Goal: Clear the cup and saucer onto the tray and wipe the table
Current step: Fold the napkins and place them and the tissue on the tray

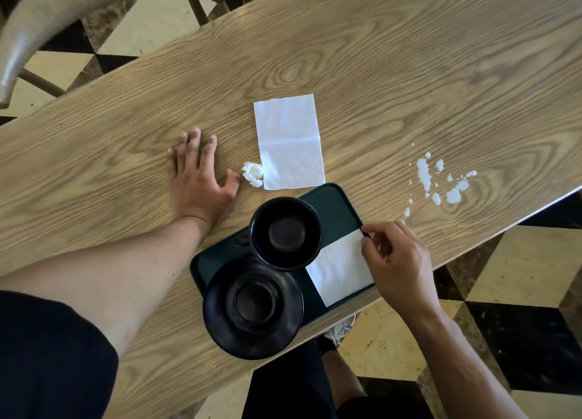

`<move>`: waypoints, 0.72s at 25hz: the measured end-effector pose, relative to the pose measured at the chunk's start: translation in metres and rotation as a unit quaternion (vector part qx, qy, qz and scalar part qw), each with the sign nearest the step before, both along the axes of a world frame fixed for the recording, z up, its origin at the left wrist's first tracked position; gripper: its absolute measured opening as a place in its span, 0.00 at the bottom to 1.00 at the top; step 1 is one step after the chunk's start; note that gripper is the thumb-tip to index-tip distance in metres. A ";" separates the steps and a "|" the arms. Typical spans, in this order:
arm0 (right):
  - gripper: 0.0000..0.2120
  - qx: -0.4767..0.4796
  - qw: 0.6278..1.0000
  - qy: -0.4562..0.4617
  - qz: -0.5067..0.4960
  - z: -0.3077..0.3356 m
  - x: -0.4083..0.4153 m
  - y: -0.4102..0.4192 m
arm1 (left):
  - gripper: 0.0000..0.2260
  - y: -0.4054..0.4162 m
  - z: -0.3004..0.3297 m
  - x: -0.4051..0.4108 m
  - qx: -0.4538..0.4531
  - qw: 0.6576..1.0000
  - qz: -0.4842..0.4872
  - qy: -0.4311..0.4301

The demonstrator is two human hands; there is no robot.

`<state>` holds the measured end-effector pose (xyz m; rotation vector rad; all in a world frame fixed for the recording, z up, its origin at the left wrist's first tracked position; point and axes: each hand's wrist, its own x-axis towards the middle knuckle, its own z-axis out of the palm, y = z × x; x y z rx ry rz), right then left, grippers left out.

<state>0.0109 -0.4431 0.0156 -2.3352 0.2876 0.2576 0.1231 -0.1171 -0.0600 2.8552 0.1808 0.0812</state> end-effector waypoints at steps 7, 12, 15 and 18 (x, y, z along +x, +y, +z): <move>0.11 0.027 0.997 -0.055 0.037 -0.015 0.123 0.040 | 0.33 -0.002 0.000 -0.001 0.009 1.000 -0.001 -0.017; 0.11 -0.012 0.988 -0.084 0.127 -0.024 0.176 0.067 | 0.33 0.000 -0.001 -0.002 0.011 1.000 -0.004 -0.022; 0.10 -0.036 0.980 -0.103 0.165 -0.029 0.183 0.071 | 0.33 -0.001 -0.001 -0.002 0.009 1.000 -0.005 -0.019; 0.08 -0.040 0.976 -0.103 0.190 -0.035 0.184 0.071 | 0.33 0.000 -0.001 -0.002 0.008 1.000 -0.004 -0.015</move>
